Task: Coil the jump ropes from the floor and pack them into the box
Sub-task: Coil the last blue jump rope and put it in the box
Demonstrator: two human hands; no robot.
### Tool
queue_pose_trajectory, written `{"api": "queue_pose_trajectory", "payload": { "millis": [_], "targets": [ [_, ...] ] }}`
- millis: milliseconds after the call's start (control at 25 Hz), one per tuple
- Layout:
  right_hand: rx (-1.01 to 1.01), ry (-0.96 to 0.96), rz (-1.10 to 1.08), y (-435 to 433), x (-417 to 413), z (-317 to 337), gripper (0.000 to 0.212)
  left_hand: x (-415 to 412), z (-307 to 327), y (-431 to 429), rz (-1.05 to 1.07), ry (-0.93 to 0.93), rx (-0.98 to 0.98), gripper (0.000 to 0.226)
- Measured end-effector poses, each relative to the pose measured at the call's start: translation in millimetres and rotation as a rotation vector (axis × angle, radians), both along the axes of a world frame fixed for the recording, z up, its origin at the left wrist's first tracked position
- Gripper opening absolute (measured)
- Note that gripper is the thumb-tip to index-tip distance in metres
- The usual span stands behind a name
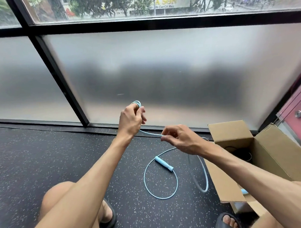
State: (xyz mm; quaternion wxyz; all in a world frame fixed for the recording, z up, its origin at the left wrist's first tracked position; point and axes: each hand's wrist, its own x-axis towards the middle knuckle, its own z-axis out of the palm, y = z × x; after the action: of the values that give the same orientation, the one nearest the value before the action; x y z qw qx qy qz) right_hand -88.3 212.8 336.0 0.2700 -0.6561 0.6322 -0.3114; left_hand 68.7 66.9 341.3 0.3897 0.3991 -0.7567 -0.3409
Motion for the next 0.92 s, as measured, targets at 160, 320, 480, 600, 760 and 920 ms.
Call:
{"api": "queue_pose_trajectory", "payload": {
  "millis": [160, 320, 480, 600, 760, 920],
  "targets": [
    [-0.204, 0.051, -0.073, 0, -15, 7, 0.013, -6, 1, 13, -0.3, -0.304, 0.201, 0.029],
    [-0.291, 0.094, -0.17, -2, -24, 12, 0.015, -10, 8, 31, -0.547, -0.283, 0.51, 0.043],
    [-0.234, 0.043, -0.207, -7, -34, 2, 0.018, -6, 16, 32, -0.684, -0.021, 0.767, 0.059],
    [-0.083, -0.123, -0.204, -12, -33, -7, 0.019, -6, 21, 27, -0.741, 0.226, 0.894, 0.056],
    [0.194, -0.22, -0.143, -13, -28, -22, 0.015, -6, 27, 24, -0.63, 0.592, 0.931, 0.037],
    [0.377, -0.209, -0.026, -9, -17, -33, 0.013, -4, 28, 13, -0.374, 0.791, 0.745, 0.032]
  ]
}}
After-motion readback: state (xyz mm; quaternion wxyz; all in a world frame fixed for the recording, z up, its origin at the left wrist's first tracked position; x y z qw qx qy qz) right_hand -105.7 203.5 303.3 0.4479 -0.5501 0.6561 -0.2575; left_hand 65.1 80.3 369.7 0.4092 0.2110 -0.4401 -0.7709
